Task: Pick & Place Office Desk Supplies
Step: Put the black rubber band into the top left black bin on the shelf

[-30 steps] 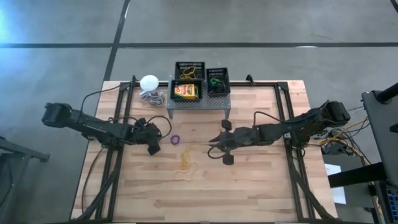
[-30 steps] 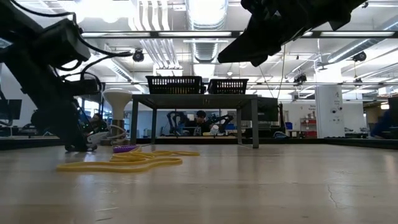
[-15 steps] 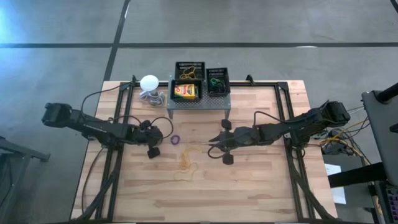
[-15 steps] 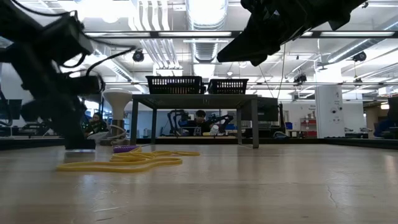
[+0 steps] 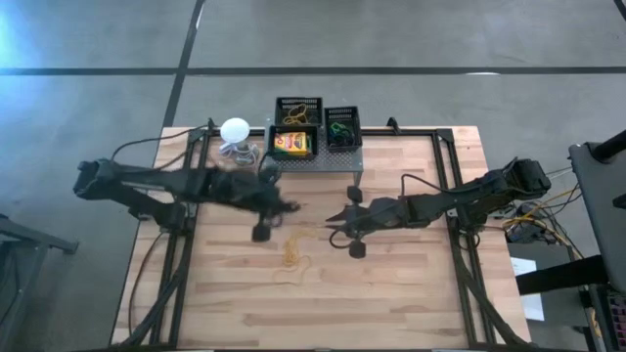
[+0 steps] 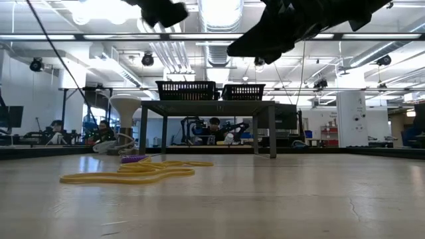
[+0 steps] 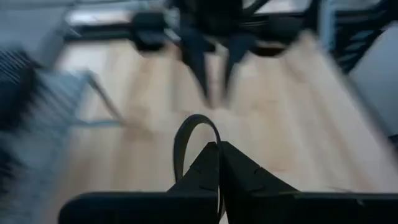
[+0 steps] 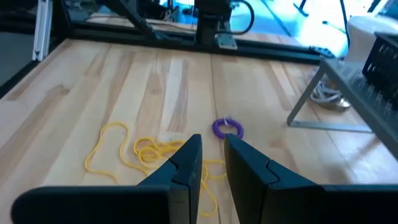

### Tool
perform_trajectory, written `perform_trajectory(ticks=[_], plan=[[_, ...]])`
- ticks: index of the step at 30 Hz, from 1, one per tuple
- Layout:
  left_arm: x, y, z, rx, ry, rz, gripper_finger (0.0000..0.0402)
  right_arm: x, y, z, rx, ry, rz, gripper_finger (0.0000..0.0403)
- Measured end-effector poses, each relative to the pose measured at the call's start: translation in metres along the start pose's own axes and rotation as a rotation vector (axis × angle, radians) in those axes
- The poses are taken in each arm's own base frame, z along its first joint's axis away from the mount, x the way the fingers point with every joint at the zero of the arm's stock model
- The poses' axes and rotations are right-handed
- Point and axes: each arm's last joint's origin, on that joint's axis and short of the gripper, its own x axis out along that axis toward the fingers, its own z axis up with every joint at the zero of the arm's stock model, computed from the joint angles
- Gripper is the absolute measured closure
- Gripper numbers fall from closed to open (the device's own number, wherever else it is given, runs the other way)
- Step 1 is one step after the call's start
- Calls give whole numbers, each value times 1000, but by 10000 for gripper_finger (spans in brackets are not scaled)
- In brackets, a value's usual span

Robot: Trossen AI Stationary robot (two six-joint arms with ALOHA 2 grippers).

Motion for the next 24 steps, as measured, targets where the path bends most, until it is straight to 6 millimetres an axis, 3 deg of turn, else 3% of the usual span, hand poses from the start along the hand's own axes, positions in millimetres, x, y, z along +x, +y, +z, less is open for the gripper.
perform_trajectory(ticks=[4,6,10,14,17,20,24], plan=[[13,46,48,130,134,148,399,0,0,4,5,-38,0,339],[24,82,65,136,201,223,399,0,0,4,8,-38,1,339],[35,163,79,94,333,342,391,0,0,3,41,-36,3,339],[33,243,71,-37,373,443,387,0,0,3,57,-31,4,339],[30,284,54,-141,377,435,387,0,0,3,57,-30,4,339],[29,307,35,-212,384,388,387,0,0,2,63,-27,4,339],[32,315,16,-263,417,358,385,0,0,1,78,-23,5,339]])
